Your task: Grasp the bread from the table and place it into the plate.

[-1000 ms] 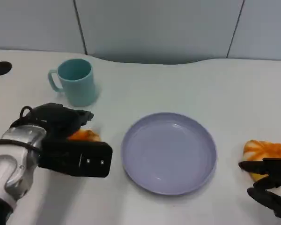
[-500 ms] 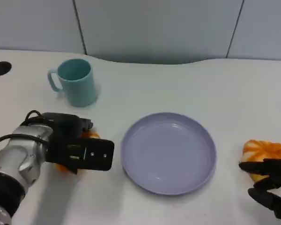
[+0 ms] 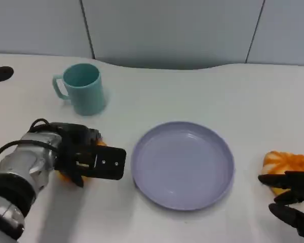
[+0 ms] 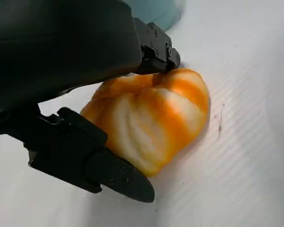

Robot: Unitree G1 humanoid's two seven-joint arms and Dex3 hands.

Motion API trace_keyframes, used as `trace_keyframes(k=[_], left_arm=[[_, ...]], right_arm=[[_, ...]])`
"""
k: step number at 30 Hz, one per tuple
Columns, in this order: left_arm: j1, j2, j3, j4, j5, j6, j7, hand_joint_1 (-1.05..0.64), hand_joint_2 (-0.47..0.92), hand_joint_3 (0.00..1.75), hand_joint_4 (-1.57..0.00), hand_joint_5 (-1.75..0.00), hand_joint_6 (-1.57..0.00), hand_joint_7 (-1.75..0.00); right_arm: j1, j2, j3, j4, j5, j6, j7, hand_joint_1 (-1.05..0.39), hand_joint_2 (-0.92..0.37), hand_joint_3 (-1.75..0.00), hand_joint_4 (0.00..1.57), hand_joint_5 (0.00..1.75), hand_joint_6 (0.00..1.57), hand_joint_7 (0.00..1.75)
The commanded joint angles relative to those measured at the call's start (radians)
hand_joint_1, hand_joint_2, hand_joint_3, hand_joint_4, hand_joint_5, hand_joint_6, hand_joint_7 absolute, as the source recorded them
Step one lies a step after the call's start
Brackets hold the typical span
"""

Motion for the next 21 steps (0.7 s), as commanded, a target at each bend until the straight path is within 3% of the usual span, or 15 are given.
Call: trace_keyframes(k=[1,8,17,18,19,21], left_arm=[[-0.004,0.003,-0.018,0.056,-0.004,-0.025,0.048,-0.52,0.88,0.03,-0.09,-0.13,-0.25,-0.02],[-0.021,-0.016,-0.043,0.106,0.002,0.005,0.077,-0.40,0.80,0.00,-0.15,-0.12,-0.29,-0.02],[-0.013,-0.024,-0.068,0.167,0.011,0.007,0.224,-0.30,0.92,0.09,-0.33,-0.23,-0.48,-0.11],[-0.013,-0.027,-0.069,0.174,0.012,0.015,0.243,-0.29,0.92,0.10,-0.32,-0.34,-0.45,-0.22],[-0.014,-0.030,-0.073,0.179,0.014,0.025,0.257,-0.29,0.92,0.10,-0.24,-0.49,-0.30,-0.51],[-0.013,-0.033,-0.073,0.184,0.009,0.034,0.284,-0.30,0.92,0.09,-0.20,-0.58,-0.20,-0.70]], right_arm=[[0.010,-0.007,-0.017,-0.015,0.002,0.013,-0.003,-0.26,-0.92,-0.33,0.66,0.62,0.84,0.00],[0.015,-0.006,-0.017,-0.018,0.005,0.008,-0.005,-0.26,-0.92,-0.33,0.66,0.61,0.84,0.00],[0.018,-0.007,-0.019,-0.018,0.004,-0.004,-0.007,-0.25,-0.92,-0.33,0.67,0.61,0.84,0.00],[0.019,-0.006,-0.020,-0.020,0.008,-0.002,-0.005,-0.25,-0.92,-0.33,0.67,0.61,0.84,0.00],[0.019,-0.005,-0.021,-0.021,0.010,-0.001,-0.004,-0.26,-0.92,-0.34,0.66,0.61,0.83,0.00],[0.019,-0.006,-0.021,-0.020,0.010,-0.004,-0.004,-0.26,-0.92,-0.34,0.66,0.61,0.83,0.00]])
